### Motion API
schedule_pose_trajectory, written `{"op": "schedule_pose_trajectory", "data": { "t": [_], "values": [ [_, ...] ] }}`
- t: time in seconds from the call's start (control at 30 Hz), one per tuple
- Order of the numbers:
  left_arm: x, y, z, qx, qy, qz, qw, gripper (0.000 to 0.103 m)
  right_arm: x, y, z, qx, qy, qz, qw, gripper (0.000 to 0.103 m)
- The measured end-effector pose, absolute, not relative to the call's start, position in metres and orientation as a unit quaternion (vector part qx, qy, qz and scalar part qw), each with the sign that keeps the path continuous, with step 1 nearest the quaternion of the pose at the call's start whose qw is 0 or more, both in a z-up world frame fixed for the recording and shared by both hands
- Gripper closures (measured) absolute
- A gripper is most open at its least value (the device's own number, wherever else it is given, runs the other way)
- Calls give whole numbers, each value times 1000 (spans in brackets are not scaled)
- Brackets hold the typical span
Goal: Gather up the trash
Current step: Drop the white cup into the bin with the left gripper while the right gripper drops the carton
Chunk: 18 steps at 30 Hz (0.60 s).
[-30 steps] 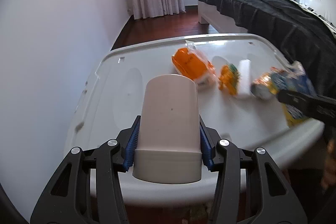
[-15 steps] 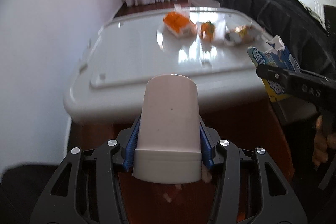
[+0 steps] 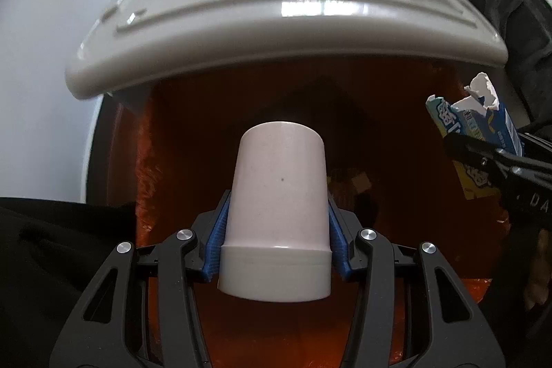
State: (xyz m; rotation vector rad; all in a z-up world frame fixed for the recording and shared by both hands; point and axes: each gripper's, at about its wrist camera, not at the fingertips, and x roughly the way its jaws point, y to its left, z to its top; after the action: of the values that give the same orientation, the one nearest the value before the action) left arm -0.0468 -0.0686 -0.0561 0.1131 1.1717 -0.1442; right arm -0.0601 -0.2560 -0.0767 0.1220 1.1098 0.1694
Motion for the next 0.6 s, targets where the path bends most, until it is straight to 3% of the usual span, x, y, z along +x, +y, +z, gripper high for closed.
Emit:
{"op": "schedule_pose_trajectory", "data": {
  "t": [0.1,0.13,0.17,0.2,0.6],
  "values": [
    [-46,-69,-66,52,569,-70,818,54,-54,-251,-85,44,546,82,833,43],
    [-45,-70,-71,55,578,-65,812,43,-53,-250,-87,41,550,79,830,27],
    [-43,-71,-76,60,585,-57,807,23,-51,-251,-89,38,554,69,829,20],
    [-42,-71,-79,65,588,-48,805,18,-51,-253,-89,40,550,59,832,17],
    [-40,-75,-81,67,591,-47,802,17,-52,-284,-85,106,538,11,836,16]
  ]
}}
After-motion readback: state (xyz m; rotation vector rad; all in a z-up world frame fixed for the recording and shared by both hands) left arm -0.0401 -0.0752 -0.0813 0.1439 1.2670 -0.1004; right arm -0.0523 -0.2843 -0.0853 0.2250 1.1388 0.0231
